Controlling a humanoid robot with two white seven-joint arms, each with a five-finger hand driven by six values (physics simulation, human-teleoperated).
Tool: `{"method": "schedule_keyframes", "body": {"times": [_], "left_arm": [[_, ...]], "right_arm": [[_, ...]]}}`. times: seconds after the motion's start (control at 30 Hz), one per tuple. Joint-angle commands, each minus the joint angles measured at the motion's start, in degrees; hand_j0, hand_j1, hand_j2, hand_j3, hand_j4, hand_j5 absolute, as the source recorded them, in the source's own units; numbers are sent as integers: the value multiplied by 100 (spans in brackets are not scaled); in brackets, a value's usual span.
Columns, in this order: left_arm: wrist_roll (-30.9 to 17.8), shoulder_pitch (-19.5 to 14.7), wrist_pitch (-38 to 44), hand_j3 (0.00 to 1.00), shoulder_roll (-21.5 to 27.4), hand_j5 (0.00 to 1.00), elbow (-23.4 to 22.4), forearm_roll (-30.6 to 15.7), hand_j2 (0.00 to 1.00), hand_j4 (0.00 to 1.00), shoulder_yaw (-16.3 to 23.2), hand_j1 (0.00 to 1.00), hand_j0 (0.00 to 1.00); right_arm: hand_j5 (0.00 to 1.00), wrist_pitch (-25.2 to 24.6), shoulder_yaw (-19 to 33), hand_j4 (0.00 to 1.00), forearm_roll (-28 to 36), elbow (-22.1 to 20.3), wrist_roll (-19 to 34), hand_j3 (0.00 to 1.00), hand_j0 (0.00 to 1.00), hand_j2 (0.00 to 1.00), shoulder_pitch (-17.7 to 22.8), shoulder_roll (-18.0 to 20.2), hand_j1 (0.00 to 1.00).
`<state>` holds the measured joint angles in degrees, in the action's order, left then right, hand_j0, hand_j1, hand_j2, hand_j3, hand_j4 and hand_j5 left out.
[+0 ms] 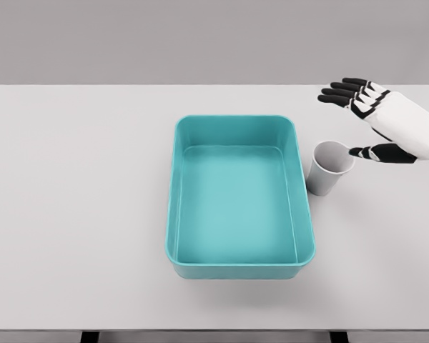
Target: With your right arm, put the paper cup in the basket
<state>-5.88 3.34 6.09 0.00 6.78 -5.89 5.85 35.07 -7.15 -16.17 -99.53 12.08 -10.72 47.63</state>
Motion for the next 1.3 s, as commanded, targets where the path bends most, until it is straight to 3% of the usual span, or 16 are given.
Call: {"method": "schedule_keyframes", "body": {"times": [0.0,0.13,0.23,0.3,0.33,0.37,0.4,0.43,0.47,0.57,0.6,0.73,0.83,1.07,1.27], "left_arm": [[-1,0,-3,100,0,100,-1,0,100,100,4,100,100],[-1,0,-3,100,0,100,-1,0,100,100,4,100,100],[-1,0,6,100,0,100,-1,0,100,100,-5,100,100],[-1,0,-3,100,0,100,-1,0,100,100,4,100,100],[-1,0,-3,100,0,100,-1,0,100,100,-5,100,100],[-1,0,-3,100,0,100,-1,0,100,100,4,100,100],[-1,0,-3,100,0,100,-1,0,100,100,4,100,100],[-1,0,-3,100,0,100,-1,0,100,100,-5,100,100],[-1,0,-3,100,0,100,-1,0,100,100,-5,100,100],[-1,0,-3,100,0,100,-1,0,100,100,4,100,100],[-1,0,-3,100,0,100,-1,0,100,100,4,100,100],[-1,0,-3,100,0,100,-1,0,100,100,-5,100,100],[-1,0,-3,100,0,100,-1,0,100,100,-5,100,100],[-1,0,-3,100,0,100,-1,0,100,100,4,100,100],[-1,0,-3,100,0,100,-1,0,100,100,4,100,100]], "right_arm": [[100,-7,12,100,26,39,-4,100,100,100,9,9,100],[100,-7,144,100,-44,101,-4,100,100,100,149,-140,100],[100,-7,759,100,53,197,22,100,100,100,193,-492,100],[100,-7,988,100,1088,338,838,100,100,100,307,-632,100],[100,-7,988,100,2289,443,1759,100,100,100,386,-641,100],[100,-7,979,100,2899,453,2262,100,100,100,422,-659,100],[100,-218,962,100,3296,453,2292,100,100,100,413,-694,100],[100,-736,944,100,3314,452,2292,100,100,100,404,-738,100],[100,-887,935,100,3314,452,2292,100,100,100,404,-764,100],[100,-1449,926,100,3331,716,2292,100,100,100,413,-808,100],[100,-1713,900,100,3357,979,2292,100,100,100,413,-817,100],[100,-1749,926,100,4192,2087,2292,100,100,100,369,-958,100],[100,-1766,883,100,4412,2122,2292,100,100,100,413,-1019,100],[100,-1758,786,100,4526,2649,2292,100,100,100,413,-1740,100],[100,-1758,522,100,4526,2975,2292,100,100,100,422,-1933,100]]}}
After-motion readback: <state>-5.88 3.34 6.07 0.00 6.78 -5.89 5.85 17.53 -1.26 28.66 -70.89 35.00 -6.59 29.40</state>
